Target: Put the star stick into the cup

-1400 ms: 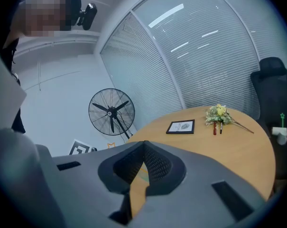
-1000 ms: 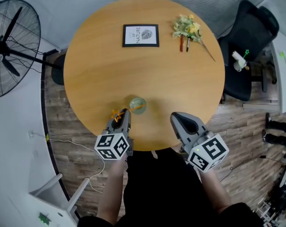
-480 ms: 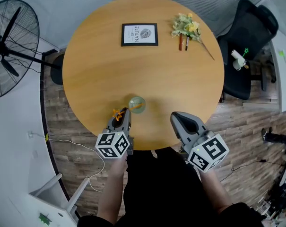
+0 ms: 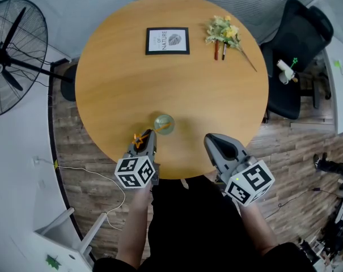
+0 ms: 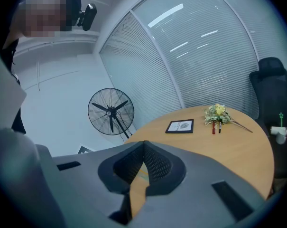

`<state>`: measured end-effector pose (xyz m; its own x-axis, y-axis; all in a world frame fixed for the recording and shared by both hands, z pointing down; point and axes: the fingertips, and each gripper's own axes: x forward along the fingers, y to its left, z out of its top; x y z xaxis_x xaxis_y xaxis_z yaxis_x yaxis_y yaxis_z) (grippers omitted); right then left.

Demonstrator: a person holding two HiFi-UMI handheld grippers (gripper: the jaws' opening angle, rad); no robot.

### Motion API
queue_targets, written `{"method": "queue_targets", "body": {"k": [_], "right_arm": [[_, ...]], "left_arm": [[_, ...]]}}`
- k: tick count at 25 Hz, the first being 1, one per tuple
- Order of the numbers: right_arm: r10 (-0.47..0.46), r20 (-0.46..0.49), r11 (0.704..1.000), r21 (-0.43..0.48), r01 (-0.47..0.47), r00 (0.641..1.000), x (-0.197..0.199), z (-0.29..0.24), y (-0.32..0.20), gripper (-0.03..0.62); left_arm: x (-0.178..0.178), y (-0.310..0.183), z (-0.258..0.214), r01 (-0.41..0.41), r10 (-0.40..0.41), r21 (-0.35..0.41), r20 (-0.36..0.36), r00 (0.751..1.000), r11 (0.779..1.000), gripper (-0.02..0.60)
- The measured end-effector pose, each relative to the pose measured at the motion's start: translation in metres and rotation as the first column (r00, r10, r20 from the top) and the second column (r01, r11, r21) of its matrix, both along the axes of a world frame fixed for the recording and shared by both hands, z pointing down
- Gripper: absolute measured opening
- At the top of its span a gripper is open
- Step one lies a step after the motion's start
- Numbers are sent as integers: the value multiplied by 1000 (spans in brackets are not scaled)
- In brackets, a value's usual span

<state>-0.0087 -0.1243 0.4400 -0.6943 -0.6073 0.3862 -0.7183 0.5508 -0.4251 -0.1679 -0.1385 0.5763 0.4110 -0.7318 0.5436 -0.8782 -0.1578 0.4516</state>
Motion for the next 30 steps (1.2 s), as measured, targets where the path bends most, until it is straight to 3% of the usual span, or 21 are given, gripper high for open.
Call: {"method": "queue_targets", "body": {"k": [30], "right_arm": [[-32, 28, 999, 36, 31, 999, 12, -10, 11, 9]], "left_arm": [[-2, 23, 2, 70, -69, -40, 44, 997, 997, 38]]}}
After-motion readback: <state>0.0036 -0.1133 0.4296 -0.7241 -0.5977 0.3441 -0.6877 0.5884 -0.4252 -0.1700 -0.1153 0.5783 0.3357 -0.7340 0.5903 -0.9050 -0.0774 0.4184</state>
